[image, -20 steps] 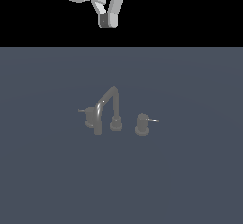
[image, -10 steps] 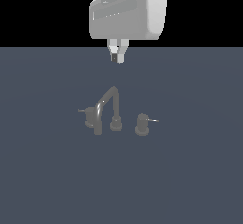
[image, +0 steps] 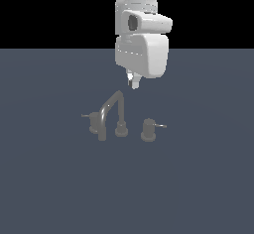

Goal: Turn on the faucet by rotating a designated handle.

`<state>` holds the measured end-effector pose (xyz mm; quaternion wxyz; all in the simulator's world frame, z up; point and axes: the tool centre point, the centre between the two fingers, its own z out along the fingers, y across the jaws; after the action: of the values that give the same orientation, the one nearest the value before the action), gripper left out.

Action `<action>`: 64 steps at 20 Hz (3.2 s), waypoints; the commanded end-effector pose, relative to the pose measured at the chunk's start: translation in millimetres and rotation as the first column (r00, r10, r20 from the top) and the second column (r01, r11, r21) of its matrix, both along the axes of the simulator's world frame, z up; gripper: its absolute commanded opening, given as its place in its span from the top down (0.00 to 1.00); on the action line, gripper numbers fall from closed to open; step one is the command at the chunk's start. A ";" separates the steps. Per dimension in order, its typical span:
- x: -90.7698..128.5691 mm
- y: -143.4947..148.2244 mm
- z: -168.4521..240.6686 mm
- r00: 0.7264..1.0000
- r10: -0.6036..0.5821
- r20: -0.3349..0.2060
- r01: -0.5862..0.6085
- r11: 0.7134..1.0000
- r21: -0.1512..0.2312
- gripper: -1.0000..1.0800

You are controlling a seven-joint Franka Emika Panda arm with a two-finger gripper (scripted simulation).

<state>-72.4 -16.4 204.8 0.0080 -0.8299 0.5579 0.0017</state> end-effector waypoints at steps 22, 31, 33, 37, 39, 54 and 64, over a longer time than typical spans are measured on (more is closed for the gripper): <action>48.1 -87.3 -131.9 0.838 -0.546 -0.005 0.546 0.838 -0.016 1.00; 49.5 -94.8 -141.1 0.813 -0.582 -0.006 0.582 0.813 -0.016 1.00; 66.0 -83.5 -118.6 0.826 -0.563 0.032 0.563 0.826 0.006 1.00; 46.4 -91.6 -127.1 0.821 -0.570 0.018 0.570 0.822 -0.002 1.00; 36.4 -95.6 -131.3 0.819 -0.574 0.011 0.574 0.819 -0.006 1.00; -8.8 -89.3 -139.4 0.815 -0.580 -0.002 0.580 0.815 -0.013 1.00; -19.6 -73.3 -139.0 0.807 -0.591 0.005 0.591 0.806 -0.012 1.00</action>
<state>-87.2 -114.0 68.6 0.0052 -0.6021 0.7983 -0.0127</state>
